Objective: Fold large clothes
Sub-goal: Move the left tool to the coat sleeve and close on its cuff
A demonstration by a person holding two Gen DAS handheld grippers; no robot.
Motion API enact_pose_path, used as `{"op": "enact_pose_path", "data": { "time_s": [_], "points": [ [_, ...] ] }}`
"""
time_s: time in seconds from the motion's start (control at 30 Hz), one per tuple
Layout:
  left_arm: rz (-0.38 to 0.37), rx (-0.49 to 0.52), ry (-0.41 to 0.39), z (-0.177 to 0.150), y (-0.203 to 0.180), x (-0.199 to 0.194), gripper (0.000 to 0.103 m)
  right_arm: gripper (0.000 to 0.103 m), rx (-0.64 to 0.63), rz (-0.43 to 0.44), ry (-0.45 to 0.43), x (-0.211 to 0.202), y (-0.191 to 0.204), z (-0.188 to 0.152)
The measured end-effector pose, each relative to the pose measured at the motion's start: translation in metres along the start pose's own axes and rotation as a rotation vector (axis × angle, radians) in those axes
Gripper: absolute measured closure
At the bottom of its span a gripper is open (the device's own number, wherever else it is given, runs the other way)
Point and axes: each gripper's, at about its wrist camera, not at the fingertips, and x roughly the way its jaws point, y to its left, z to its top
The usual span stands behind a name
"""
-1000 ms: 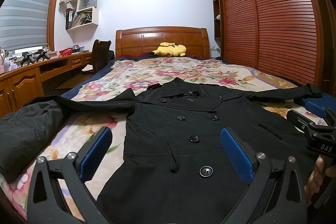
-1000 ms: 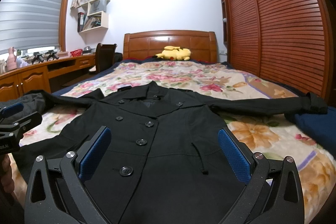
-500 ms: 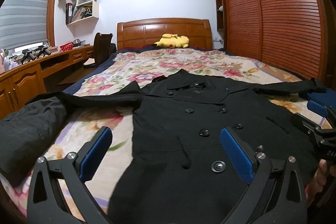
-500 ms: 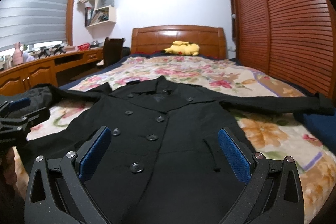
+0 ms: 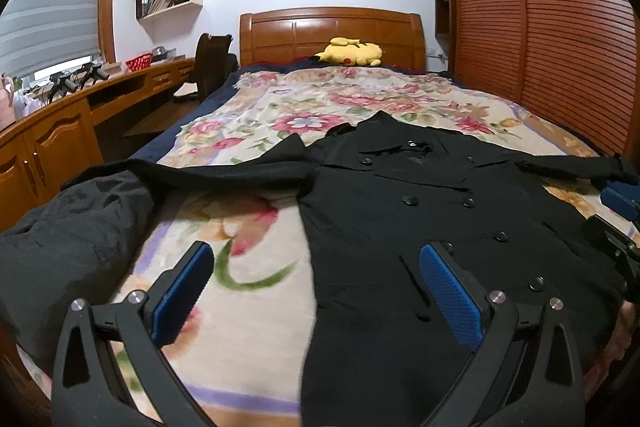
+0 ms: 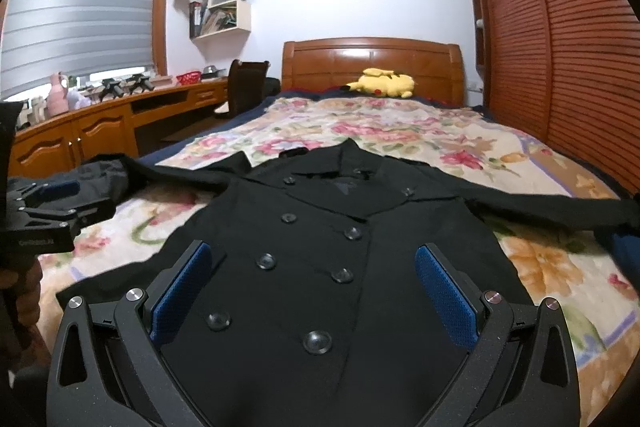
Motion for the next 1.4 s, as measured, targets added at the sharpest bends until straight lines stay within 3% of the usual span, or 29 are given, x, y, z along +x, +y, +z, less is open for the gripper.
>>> {"op": "enact_pose_path", "data": {
  "time_s": [0.3, 0.6, 0.83, 1.07, 1.4],
  "points": [
    [0.019, -0.032, 0.032, 0.028, 0.039, 0.024, 0.0, 0.0, -0.009, 0.028, -0.011, 0.026, 0.011, 0.037],
    [0.04, -0.071, 0.099, 0.047, 0.078, 0.067, 0.0, 0.0, -0.031, 0.064, 0.017, 0.079, 0.029, 0.061],
    [0.065, -0.07, 0.142, 0.053, 0.1, 0.1, 0.0, 0.0, -0.064, 0.084, 0.06, 0.113, 0.035, 0.055],
    [0.031, -0.126, 0.207, 0.06, 0.118, 0.14, 0.001, 0.0, -0.068, 0.111, 0.119, 0.134, 0.036, 0.042],
    [0.032, -0.205, 0.265, 0.08, 0.138, 0.188, 0.016, 0.0, -0.061, 0.101, 0.158, 0.143, 0.027, 0.033]
  ]
}}
